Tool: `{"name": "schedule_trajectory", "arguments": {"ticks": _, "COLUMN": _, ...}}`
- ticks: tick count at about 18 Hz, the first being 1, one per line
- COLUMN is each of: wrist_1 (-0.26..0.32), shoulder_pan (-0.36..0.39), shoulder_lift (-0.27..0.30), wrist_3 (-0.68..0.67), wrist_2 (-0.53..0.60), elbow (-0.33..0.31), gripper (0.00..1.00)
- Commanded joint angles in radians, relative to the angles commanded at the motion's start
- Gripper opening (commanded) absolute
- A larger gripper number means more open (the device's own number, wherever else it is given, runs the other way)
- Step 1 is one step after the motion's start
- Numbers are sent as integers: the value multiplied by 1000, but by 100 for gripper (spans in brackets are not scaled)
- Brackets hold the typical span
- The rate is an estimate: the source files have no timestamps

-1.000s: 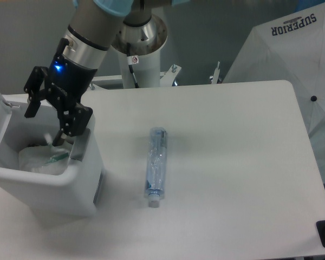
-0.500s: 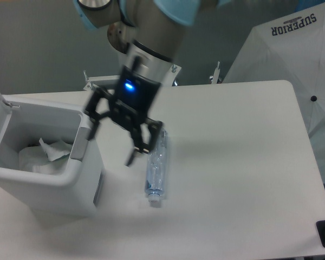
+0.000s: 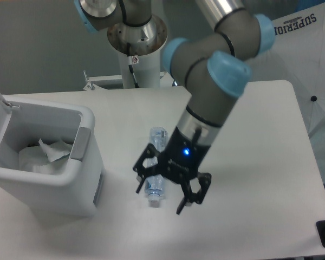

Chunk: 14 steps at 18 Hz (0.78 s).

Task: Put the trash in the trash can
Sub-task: 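Move the open gripper back toward the clear water bottle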

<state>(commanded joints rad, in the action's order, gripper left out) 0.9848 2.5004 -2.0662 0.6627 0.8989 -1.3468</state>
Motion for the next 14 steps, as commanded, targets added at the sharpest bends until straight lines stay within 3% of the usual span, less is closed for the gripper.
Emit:
{"name": "schedule_trajectory", "arguments": {"ticks": 3, "wrist_1": 23, "shoulder_pan": 0, "shoulder_lift": -40, "wrist_3": -31, "wrist_2": 41, "elbow": 21, "gripper": 100}}
{"name": "schedule_trajectory", "arguments": {"ticks": 8, "wrist_1": 211, "shoulder_pan": -29, "shoulder_lift": -109, "wrist_3": -41, "wrist_2": 138, "elbow": 119, "gripper": 100}}
{"name": "schedule_trajectory", "arguments": {"ticks": 14, "wrist_1": 363, "shoulder_pan": -74, "shoulder_lift": -192, "wrist_3": -81, "wrist_2": 273, "elbow": 235, "gripper": 100}}
